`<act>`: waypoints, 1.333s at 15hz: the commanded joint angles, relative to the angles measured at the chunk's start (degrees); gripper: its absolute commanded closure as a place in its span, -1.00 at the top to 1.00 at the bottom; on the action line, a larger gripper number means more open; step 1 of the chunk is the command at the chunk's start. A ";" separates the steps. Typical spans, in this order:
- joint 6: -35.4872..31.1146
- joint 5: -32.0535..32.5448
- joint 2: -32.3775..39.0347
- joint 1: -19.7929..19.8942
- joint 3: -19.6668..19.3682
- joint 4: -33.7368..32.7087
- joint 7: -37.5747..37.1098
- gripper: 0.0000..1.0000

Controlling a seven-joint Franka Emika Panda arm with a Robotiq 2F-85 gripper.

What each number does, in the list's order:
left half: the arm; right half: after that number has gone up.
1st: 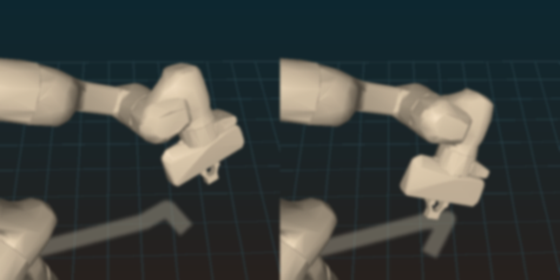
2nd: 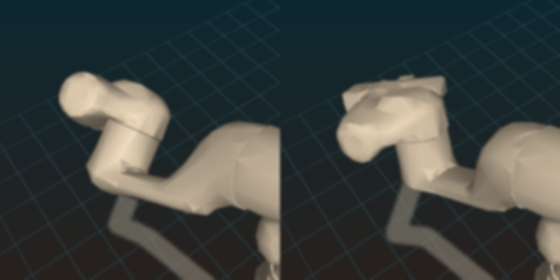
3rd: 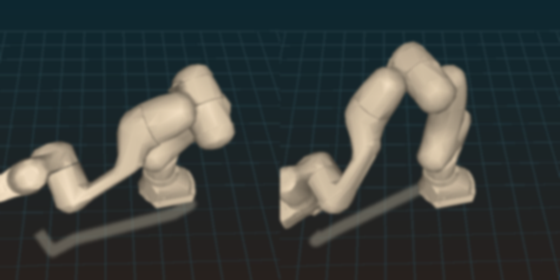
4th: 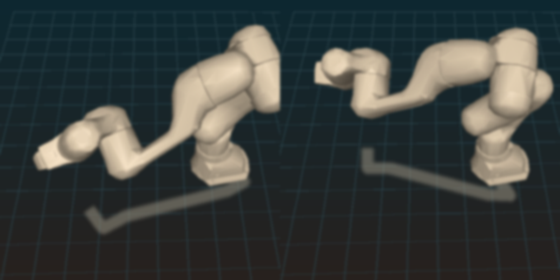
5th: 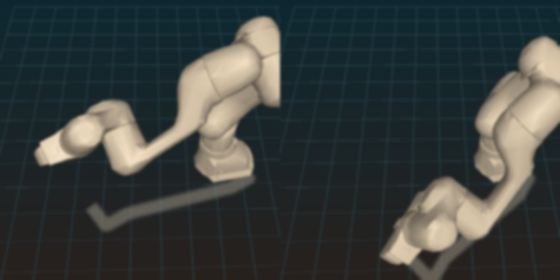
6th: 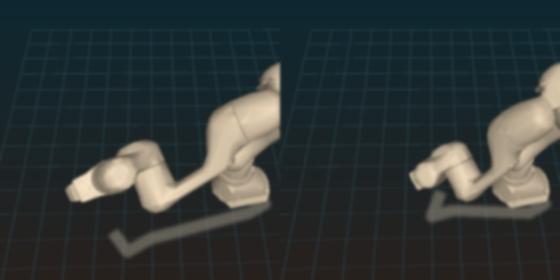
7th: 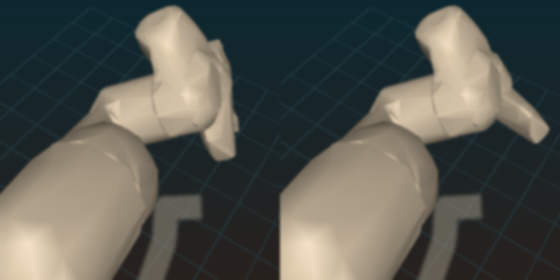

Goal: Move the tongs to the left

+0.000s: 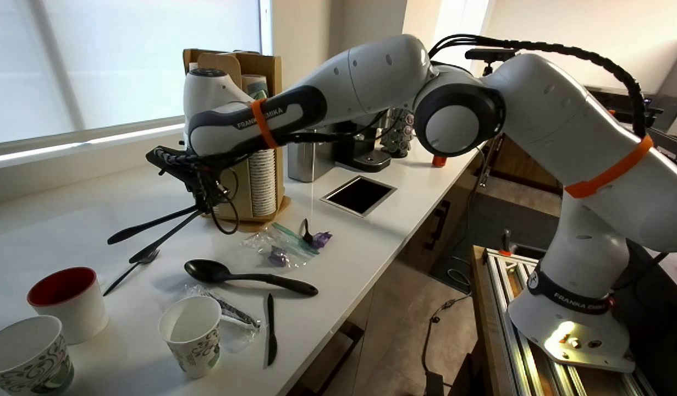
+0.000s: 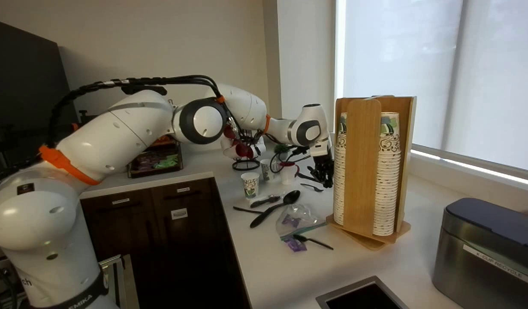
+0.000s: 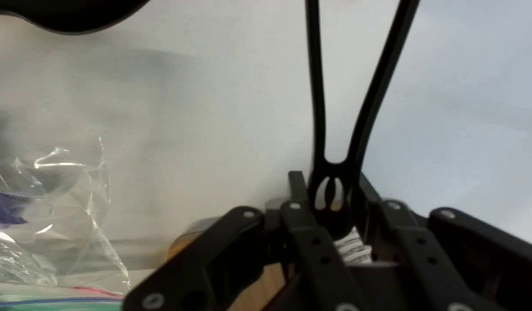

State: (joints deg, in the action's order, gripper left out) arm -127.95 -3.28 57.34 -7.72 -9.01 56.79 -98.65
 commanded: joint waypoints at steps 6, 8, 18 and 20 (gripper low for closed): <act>1.31 1.30 3.35 0.22 0.25 -2.41 -1.97 -0.86; 0.69 1.86 4.69 -0.30 -0.44 -3.00 -2.94 -0.86; 0.33 2.13 7.56 -0.61 -1.96 -5.61 -9.53 -0.86; 0.86 2.15 7.83 -0.50 -2.12 -5.94 -11.22 -0.86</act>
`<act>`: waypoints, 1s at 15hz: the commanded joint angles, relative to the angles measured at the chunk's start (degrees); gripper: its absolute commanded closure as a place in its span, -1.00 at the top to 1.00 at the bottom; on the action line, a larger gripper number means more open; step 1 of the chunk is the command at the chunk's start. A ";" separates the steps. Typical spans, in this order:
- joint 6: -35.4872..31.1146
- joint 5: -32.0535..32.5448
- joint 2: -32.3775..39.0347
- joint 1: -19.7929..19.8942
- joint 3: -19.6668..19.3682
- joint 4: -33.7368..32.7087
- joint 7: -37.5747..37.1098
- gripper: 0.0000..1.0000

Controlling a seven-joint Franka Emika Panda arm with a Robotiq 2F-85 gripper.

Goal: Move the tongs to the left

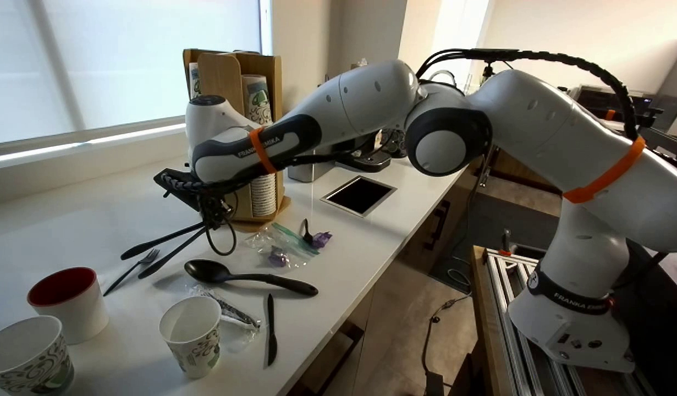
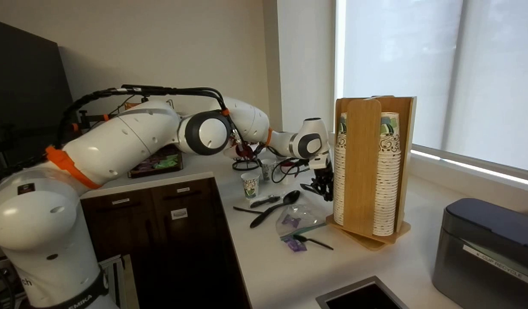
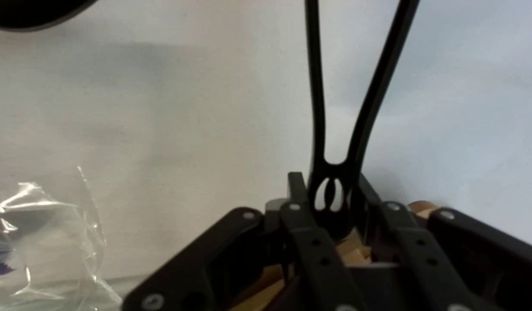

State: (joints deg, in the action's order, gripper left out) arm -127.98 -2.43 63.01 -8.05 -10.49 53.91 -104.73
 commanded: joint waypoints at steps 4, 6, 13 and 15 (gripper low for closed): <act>1.91 1.58 2.89 -0.23 -0.87 -3.58 -7.52 -0.86; 2.05 1.69 3.35 -0.21 -0.84 -3.89 -8.06 -0.86; 1.47 1.70 2.87 -0.13 -0.02 -4.09 -7.01 0.81; 1.16 1.54 1.07 -0.01 1.74 -2.88 -2.75 1.00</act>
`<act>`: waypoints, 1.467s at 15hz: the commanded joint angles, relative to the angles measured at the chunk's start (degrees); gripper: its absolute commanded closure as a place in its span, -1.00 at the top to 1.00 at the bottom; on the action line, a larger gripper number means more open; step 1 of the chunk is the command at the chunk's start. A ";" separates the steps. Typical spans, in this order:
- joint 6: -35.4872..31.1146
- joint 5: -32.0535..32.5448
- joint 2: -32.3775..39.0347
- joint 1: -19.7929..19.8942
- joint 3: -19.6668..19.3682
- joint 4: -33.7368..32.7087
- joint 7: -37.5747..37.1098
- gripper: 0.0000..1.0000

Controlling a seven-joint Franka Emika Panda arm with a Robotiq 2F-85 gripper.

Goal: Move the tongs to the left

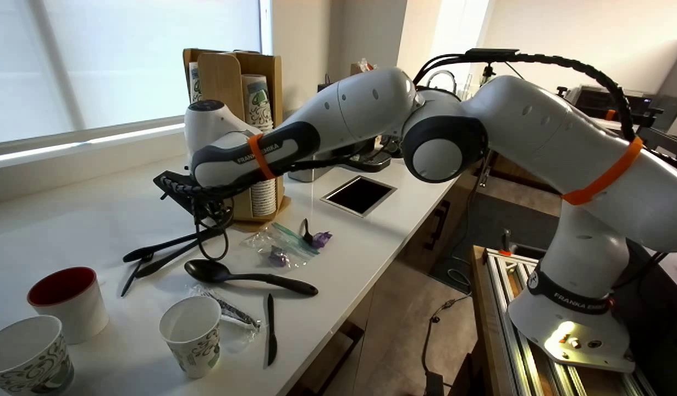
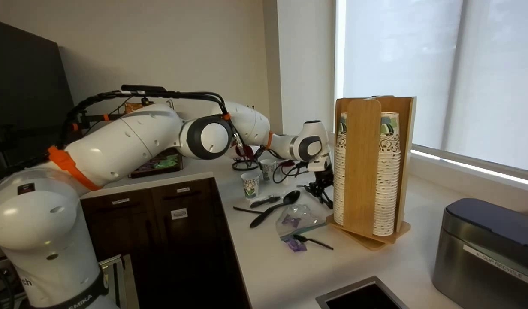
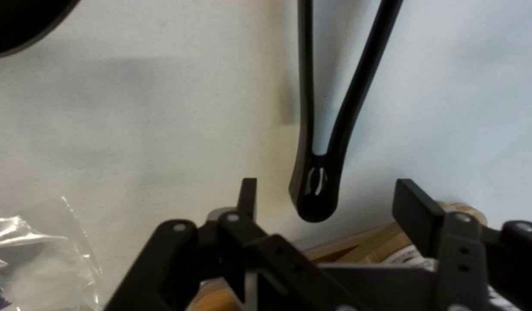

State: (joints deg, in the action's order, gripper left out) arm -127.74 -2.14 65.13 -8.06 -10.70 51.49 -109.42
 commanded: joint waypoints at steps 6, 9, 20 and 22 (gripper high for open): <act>1.49 0.90 -11.55 -0.36 7.51 8.79 22.57 1.00; 0.18 -0.76 -19.30 0.94 10.48 16.48 33.22 1.00; 2.42 -14.19 -39.47 6.83 17.32 41.04 72.19 1.00; 5.16 -16.84 -41.28 7.33 17.52 43.41 78.95 1.00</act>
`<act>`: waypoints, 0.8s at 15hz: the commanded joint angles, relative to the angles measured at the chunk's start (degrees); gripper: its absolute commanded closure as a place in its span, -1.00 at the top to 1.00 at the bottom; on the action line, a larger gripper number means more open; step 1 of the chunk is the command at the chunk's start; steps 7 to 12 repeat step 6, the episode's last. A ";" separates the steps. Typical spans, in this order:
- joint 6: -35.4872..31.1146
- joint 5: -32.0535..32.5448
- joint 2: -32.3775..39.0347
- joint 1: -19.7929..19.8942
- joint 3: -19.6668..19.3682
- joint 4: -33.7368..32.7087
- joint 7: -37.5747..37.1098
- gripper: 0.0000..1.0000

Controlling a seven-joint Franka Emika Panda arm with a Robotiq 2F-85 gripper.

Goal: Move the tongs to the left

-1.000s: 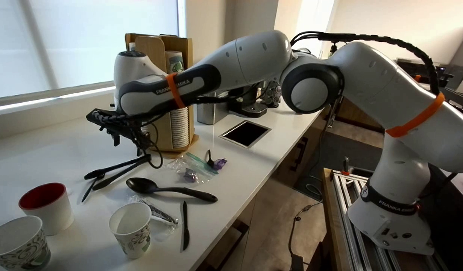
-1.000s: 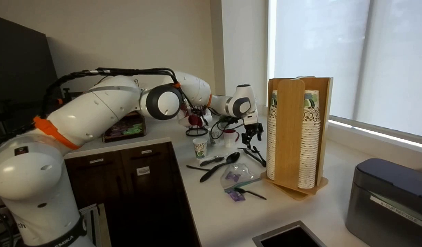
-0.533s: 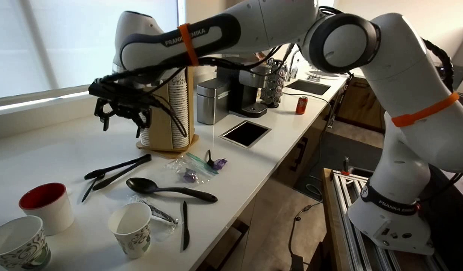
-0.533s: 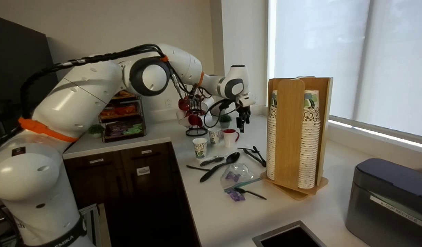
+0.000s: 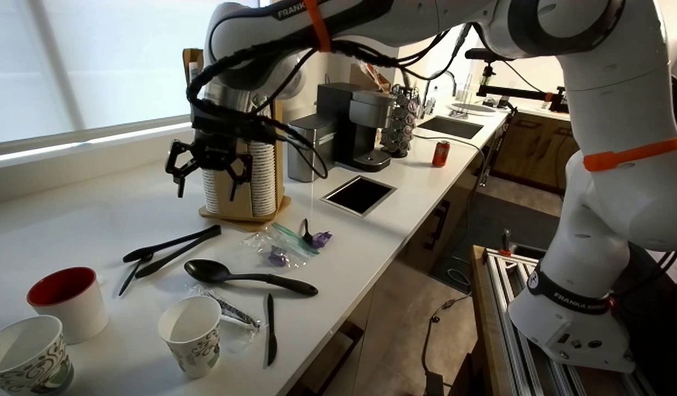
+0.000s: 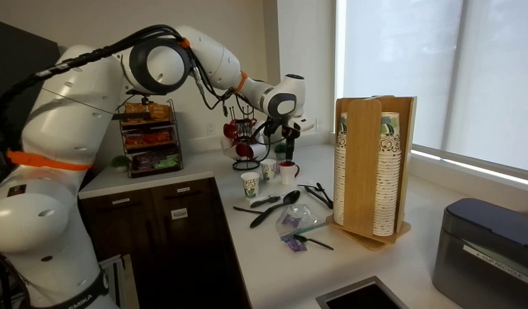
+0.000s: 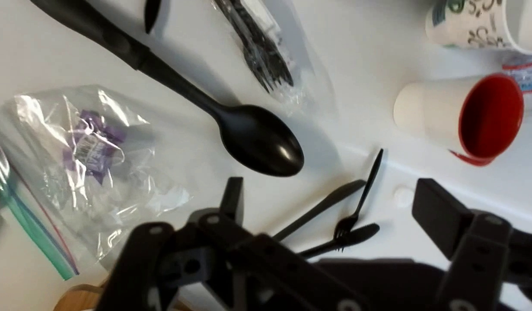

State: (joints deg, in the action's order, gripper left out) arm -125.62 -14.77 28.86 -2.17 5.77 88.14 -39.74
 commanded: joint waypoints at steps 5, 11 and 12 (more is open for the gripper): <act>3.24 -3.42 -2.73 -1.10 -2.03 3.09 7.69 1.00; 3.24 -3.41 -2.66 -1.14 -2.05 3.04 7.67 1.00; 3.24 -3.41 -2.66 -1.14 -2.05 3.04 7.67 1.00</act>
